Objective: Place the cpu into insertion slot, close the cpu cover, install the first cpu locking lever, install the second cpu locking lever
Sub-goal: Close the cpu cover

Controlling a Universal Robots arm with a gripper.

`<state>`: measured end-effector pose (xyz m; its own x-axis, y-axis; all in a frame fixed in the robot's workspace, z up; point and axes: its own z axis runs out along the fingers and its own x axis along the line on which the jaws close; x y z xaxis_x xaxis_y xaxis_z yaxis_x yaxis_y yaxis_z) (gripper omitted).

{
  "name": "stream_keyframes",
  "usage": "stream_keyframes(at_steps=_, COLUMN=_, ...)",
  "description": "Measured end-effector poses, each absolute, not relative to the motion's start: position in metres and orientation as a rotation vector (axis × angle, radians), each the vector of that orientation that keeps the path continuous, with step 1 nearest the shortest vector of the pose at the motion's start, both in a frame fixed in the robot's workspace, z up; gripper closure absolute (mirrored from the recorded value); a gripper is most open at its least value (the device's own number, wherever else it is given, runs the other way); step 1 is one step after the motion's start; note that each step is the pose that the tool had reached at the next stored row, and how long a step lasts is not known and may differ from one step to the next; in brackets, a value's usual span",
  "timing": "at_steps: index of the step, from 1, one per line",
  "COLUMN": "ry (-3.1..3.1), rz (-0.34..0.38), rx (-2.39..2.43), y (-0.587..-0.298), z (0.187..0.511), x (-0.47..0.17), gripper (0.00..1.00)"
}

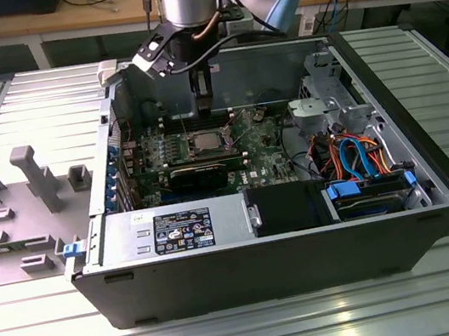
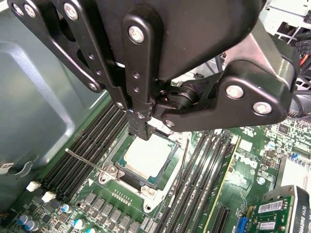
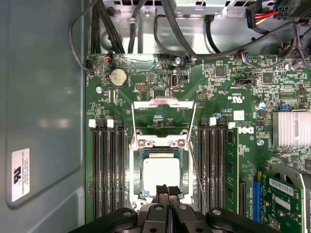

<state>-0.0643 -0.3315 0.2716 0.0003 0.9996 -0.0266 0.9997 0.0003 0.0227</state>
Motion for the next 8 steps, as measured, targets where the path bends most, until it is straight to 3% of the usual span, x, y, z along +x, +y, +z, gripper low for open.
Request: stream_keyframes(at_steps=8, ry=2.197, rz=-0.005, rx=2.196, y=-0.3315, z=0.2803, x=-0.0643, gripper=0.89)
